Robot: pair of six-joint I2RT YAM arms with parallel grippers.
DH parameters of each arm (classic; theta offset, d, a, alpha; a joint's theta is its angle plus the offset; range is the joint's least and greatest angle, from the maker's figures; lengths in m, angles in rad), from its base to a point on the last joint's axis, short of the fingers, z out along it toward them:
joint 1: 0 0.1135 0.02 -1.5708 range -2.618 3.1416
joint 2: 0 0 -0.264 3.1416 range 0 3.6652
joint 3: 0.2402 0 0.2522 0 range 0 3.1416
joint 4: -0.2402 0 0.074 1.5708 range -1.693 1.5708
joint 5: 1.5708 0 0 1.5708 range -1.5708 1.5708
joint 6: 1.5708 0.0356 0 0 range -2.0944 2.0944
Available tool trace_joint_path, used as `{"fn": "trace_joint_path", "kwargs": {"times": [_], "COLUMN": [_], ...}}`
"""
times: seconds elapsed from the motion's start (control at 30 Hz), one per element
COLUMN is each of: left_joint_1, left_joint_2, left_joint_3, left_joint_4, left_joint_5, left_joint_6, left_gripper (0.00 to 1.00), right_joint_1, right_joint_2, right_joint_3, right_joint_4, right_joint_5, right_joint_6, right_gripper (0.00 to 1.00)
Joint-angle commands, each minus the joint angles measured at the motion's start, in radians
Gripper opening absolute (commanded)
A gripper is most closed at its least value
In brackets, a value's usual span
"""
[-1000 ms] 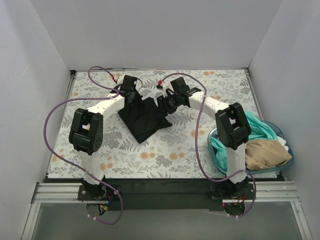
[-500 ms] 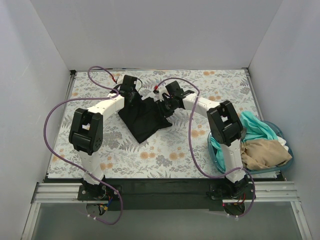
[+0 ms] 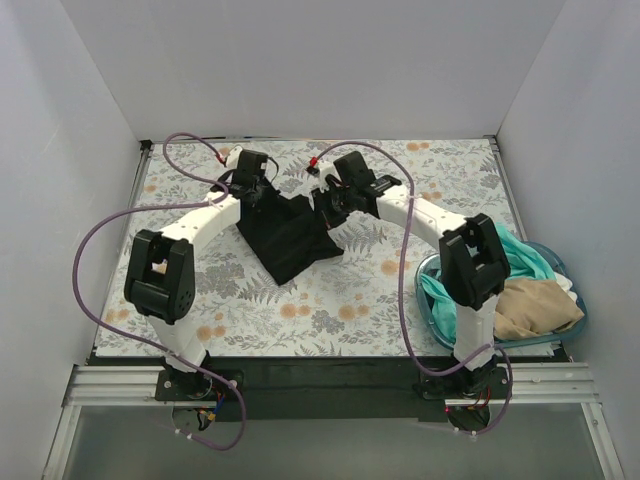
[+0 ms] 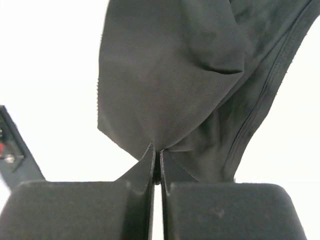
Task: Fold and stack the t-shirts
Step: Fold the tshirt
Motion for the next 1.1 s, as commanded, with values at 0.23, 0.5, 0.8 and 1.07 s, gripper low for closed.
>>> {"fn": "trace_joint_path", "kwargs": {"times": [0.23,0.5,0.8,1.07], "left_joint_1": [0.005,0.004,0.002,0.002], "left_joint_2": [-0.163,-0.081,0.028,0.177], "left_joint_3": [-0.051,0.006,0.055,0.104], "left_joint_4": [0.039,0.075,0.173,0.295], "left_joint_5": [0.004,0.046,0.129,0.185], "left_joint_6": [-0.009,0.024,0.067,0.107], "left_gripper": [0.00,0.00,0.00,0.00], "right_joint_1": [0.003,-0.014,-0.071,-0.114], "right_joint_2": [-0.257,-0.263,-0.202,-0.066], "right_joint_3": [-0.196,-0.233,-0.237,-0.170], "right_joint_4": [0.075,0.075,0.076,0.095], "right_joint_5": [0.051,0.201,0.270,0.304], "right_joint_6": [0.144,0.145,0.144,0.130], "right_gripper": [0.01,0.01,0.01,0.01]}}
